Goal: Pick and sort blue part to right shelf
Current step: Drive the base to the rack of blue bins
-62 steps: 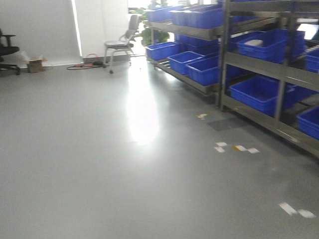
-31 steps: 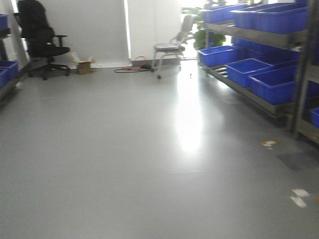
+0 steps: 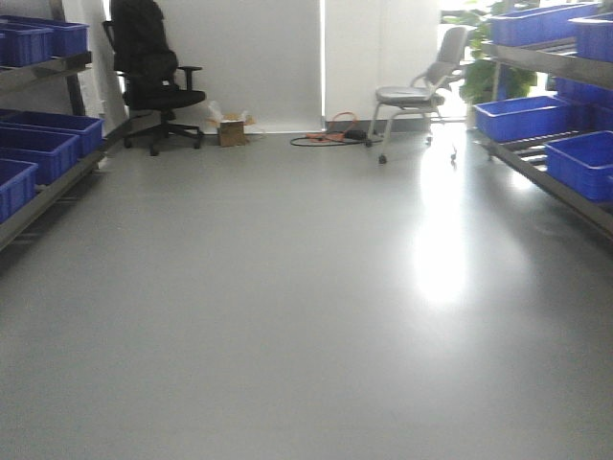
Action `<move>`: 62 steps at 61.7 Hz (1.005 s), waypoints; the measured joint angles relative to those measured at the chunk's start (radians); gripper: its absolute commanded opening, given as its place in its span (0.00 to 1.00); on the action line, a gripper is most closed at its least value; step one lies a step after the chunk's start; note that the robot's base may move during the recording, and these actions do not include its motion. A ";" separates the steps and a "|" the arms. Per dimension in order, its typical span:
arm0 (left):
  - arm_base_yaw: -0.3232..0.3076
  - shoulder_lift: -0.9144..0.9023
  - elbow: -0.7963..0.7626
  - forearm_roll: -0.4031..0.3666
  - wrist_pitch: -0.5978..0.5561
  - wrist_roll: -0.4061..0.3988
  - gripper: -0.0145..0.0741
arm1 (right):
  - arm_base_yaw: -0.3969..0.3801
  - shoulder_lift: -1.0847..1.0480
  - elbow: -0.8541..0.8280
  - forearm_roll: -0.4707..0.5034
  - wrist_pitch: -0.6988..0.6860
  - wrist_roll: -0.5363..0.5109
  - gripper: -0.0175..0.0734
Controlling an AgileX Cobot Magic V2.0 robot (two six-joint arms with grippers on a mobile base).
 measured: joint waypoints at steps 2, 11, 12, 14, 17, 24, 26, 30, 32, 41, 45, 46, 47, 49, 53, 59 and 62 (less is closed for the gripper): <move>0.000 0.000 0.000 0.000 0.000 0.000 0.54 | 0.000 0.000 0.000 0.000 0.000 0.000 0.40; 0.000 0.000 0.000 0.000 0.000 0.000 0.54 | 0.000 0.000 0.000 0.000 0.000 0.000 0.40; 0.000 0.000 0.000 0.000 0.000 0.000 0.54 | 0.000 0.000 0.000 0.000 0.000 0.000 0.40; 0.000 0.000 0.000 0.000 0.000 0.000 0.54 | 0.000 0.000 0.000 0.000 0.000 0.000 0.40; 0.000 0.000 0.000 0.000 0.000 0.000 0.54 | 0.000 0.000 0.000 -0.002 0.000 0.000 0.40; 0.000 0.000 0.000 0.000 0.000 0.000 0.54 | 0.000 0.000 0.000 -0.002 0.000 0.000 0.40; 0.000 0.000 0.000 0.000 0.000 0.000 0.54 | 0.000 0.000 0.000 -0.002 0.000 0.000 0.40; 0.000 0.000 0.000 -0.001 0.000 0.000 0.54 | 0.000 0.000 0.000 -0.002 0.000 0.000 0.40; 0.000 0.000 0.000 -0.001 0.000 0.000 0.54 | 0.000 0.000 0.000 -0.002 0.000 0.000 0.40; 0.000 0.000 0.000 -0.003 0.000 0.000 0.54 | 0.000 0.000 0.000 -0.002 0.000 0.000 0.40; 0.000 0.000 0.000 -0.002 0.000 0.000 0.54 | 0.000 0.000 0.000 -0.002 0.000 0.000 0.40; 0.000 0.000 0.000 -0.002 0.000 0.000 0.54 | 0.000 0.000 0.000 -0.002 0.000 0.000 0.40; 0.000 0.000 0.000 -0.002 0.000 0.000 0.54 | 0.000 0.000 0.000 -0.002 0.000 0.000 0.40; 0.000 0.000 0.000 -0.002 0.000 0.000 0.54 | 0.000 0.000 0.000 -0.002 0.000 0.000 0.40; 0.000 0.000 0.000 -0.002 0.000 0.000 0.54 | 0.000 0.000 0.000 -0.002 0.000 0.000 0.40; 0.000 0.000 0.000 -0.002 0.000 0.000 0.54 | 0.000 0.000 0.000 -0.002 0.000 0.000 0.40; 0.000 0.000 0.000 -0.002 0.000 0.000 0.54 | 0.000 0.000 0.000 -0.002 0.000 0.000 0.40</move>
